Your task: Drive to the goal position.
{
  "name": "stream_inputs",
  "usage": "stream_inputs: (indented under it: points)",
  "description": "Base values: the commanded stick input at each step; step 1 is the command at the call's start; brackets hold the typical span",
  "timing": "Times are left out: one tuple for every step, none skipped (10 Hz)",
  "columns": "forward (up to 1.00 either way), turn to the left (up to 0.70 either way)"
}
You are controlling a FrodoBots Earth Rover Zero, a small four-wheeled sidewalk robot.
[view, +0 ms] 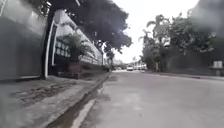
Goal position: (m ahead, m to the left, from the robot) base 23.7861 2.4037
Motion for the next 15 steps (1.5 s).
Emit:
stream_inputs:
  points:
    - [0.70,-0.35]
    - [0.70,-0.24]
    - [0.70,-0.12]
    - [0.70,0.00]
    - [0.70,0.00]
    - [0.70,0.00]
    - [0.70,0.00]
    - [0.70,-0.01]
    - [0.70,-0.04]
    - [0.70,-0.27]
    - [0.70,-0.17]
    - [0.70,-0.07]
    - [0.70,0.00]
    - [0.70,0.00]
    - [0.70,0.00]
